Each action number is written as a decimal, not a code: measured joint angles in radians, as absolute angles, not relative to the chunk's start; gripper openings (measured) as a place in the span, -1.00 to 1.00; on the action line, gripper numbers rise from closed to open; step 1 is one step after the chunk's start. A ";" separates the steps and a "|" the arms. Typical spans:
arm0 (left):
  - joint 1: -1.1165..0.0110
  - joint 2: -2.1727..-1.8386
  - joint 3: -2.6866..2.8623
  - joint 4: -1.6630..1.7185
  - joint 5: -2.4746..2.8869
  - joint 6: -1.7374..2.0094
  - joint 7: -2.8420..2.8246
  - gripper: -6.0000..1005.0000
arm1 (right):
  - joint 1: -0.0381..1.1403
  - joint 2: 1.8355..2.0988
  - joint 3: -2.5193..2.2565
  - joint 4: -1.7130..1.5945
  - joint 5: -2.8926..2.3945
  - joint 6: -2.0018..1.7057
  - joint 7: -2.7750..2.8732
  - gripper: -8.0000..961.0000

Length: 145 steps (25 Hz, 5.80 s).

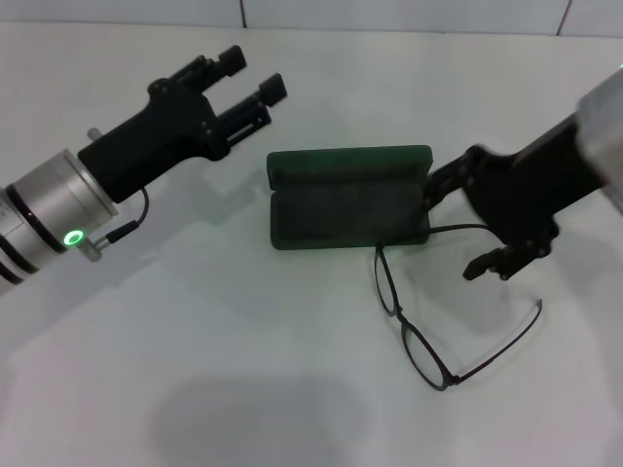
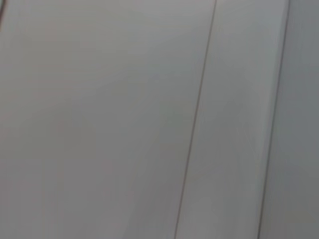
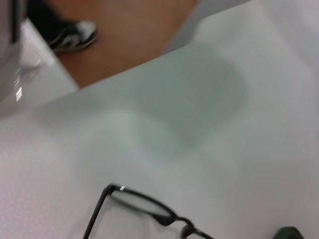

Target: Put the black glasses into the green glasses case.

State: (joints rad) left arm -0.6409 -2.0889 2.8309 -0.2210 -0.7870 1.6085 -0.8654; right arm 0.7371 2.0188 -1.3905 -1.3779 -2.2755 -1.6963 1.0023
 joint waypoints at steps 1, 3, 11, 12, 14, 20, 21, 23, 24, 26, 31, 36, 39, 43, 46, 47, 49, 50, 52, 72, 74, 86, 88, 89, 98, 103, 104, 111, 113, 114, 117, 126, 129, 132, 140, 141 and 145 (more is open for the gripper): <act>-0.638 -2.090 2.831 -0.216 -0.795 1.607 -0.860 0.41 | 0.741 2.020 -1.423 -1.382 -2.286 -1.682 0.989 0.66; -0.627 -2.090 2.830 -0.190 -0.817 1.604 -0.833 0.41 | 0.752 2.018 -1.463 -1.385 -2.290 -1.669 0.980 0.62; -0.597 -2.091 2.830 -0.163 -0.839 1.604 -0.788 0.41 | 0.799 2.018 -1.587 -1.383 -2.317 -1.679 0.979 0.43; -0.593 -2.091 2.830 -0.162 -0.839 1.605 -0.783 0.41 | 0.801 2.018 -1.602 -1.386 -2.321 -1.681 0.980 0.40; -0.584 -2.091 2.830 -0.159 -0.839 1.605 -0.771 0.41 | 0.804 2.021 -1.637 -1.394 -2.333 -1.683 0.987 0.36; -0.562 -2.092 2.833 -0.146 -0.839 1.604 -0.753 0.41 | 0.807 2.024 -1.719 -1.401 -2.350 -1.672 1.014 0.28; -0.558 -2.092 2.834 -0.143 -0.839 1.605 -0.752 0.41 | 0.807 2.024 -1.738 -1.402 -2.352 -1.666 1.018 0.27; -0.550 -2.092 2.835 -0.137 -0.839 1.605 -0.750 0.41 | 0.807 2.026 -1.776 -1.403 -2.359 -1.645 1.031 0.25; -0.548 -2.092 2.836 -0.135 -0.839 1.605 -0.747 0.41 | 0.807 2.026 -1.797 -1.404 -2.365 -1.631 1.038 0.25; -0.543 -2.092 2.838 -0.126 -0.836 1.604 -0.738 0.41 | 0.806 2.027 -1.828 -1.404 -2.377 -1.604 1.045 0.25; -0.532 -2.092 2.840 -0.114 -0.820 1.603 -0.728 0.41 | 0.802 2.028 -1.903 -1.405 -2.407 -1.550 1.052 0.24; -0.524 -2.091 2.840 -0.114 -0.814 1.603 -0.728 0.41 | 0.799 2.028 -1.929 -1.412 -2.416 -1.516 1.052 0.24; -0.524 -2.091 2.840 -0.113 -0.814 1.603 -0.727 0.41 | 0.798 2.028 -1.944 -1.414 -2.418 -1.506 1.046 0.24; -0.524 -2.091 2.839 -0.113 -0.813 1.604 -0.726 0.40 | 0.797 2.028 -1.984 -1.414 -2.446 -1.472 1.044 0.23; -0.524 -2.091 2.840 -0.110 -0.813 1.604 -0.716 0.40 | 0.796 2.028 -2.010 -1.407 -2.464 -1.443 1.044 0.23; -0.524 -2.091 2.840 -0.106 -0.813 1.604 -0.709 0.40 | 0.796 2.028 -2.012 -1.407 -2.464 -1.440 1.044 0.21; -0.521 -2.091 2.841 -0.098 -0.813 1.604 -0.700 0.40 | 0.795 2.028 -2.018 -1.406 -2.466 -1.425 1.044 0.16; -0.521 -2.091 2.841 -0.097 -0.813 1.604 -0.699 0.40 | 0.794 2.028 -2.021 -1.406 -2.465 -1.418 1.044 0.13; -0.519 -2.091 2.841 -0.096 -0.812 1.604 -0.697 0.40 | 0.790 2.028 -2.029 -1.406 -2.465 -1.410 1.043 0.09; -0.509 -2.092 2.841 -0.097 -0.790 1.610 -0.689 0.40 | 0.768 2.028 -2.081 -1.393 -2.479 -1.361 1.062 -0.14; -0.509 -2.092 2.841 -0.097 -0.790 1.611 -0.689 0.40 | 0.764 2.028 -2.079 -1.393 -2.483 -1.361 1.073 -0.19; -0.521 -2.092 2.841 -0.097 -0.782 1.612 -0.689 0.40 | 0.759 2.028 -1.989 -1.417 -2.479 -1.397 1.184 -0.66; -0.522 -2.092 2.841 -0.096 -0.782 1.614 -0.692 0.40 | 0.756 2.028 -1.943 -1.432 -2.474 -1.421 1.217 -0.75; -0.523 -2.092 2.841 -0.096 -0.782 1.617 -0.694 0.40 | 0.755 2.028 -1.917 -1.440 -2.473 -1.434 1.232 -0.75; -0.522 -2.091 2.841 -0.072 -0.774 1.707 -0.691 0.39 | 0.607 2.027 -1.466 -1.469 -2.242 -1.472 1.371 -0.76; -0.532 -2.089 2.835 -0.070 -0.780 1.707 -0.692 0.39 | 0.483 2.025 -1.234 -1.371 -1.982 -1.449 1.375 -0.76; -0.539 -2.088 2.834 -0.073 -0.782 1.704 -0.697 0.39 | 0.467 2.023 -1.201 -1.342 -1.930 -1.453 1.373 -0.76; -0.668 -2.087 2.843 -0.123 -0.631 1.594 -0.828 0.39 | 0.448 2.011 -0.893 -0.998 -1.534 -1.620 1.361 -0.77; -0.729 -2.089 2.843 -0.113 -0.533 1.549 -0.854 0.39 | 0.473 2.002 -0.843 -0.872 -1.448 -1.672 1.351 -0.77; -0.762 -2.091 2.844 -0.095 -0.477 1.530 -0.865 0.39 | 0.485 1.997 -0.837 -0.832 -1.426 -1.681 1.348 -0.77; -0.837 -2.092 2.844 -0.038 -0.364 1.504 -0.878 0.40 | 0.522 1.991 -0.834 -0.718 -1.374 -1.668 1.350 -0.77; -0.922 -2.089 2.833 0.058 -0.265 1.534 -0.881 0.40 | 0.573 1.989 -0.849 -0.569 -1.382 -1.553 1.379 -0.77; -0.923 -2.088 2.828 0.053 -0.290 1.550 -0.881 0.40 | 0.577 1.989 -0.858 -0.562 -1.402 -1.541 1.388 -0.77; -0.925 -2.087 2.827 0.049 -0.332 1.561 -0.886 0.40 | 0.589 1.989 -0.871 -0.546 -1.472 -1.527 1.405 -0.77; -0.945 -2.081 2.826 0.039 -0.354 1.599 -0.890 0.40 | 0.601 1.991 -0.875 -0.532 -1.575 -1.523 1.428 -0.77; -0.946 -2.080 2.825 0.034 -0.355 1.605 -0.889 0.40 | 0.601 1.991 -0.878 -0.532 -1.579 -1.521 1.428 -0.77; -0.956 -2.082 2.819 0.016 -0.361 1.615 -0.889 0.40 | 0.601 1.988 -0.889 -0.532 -1.598 -1.524 1.428 -0.77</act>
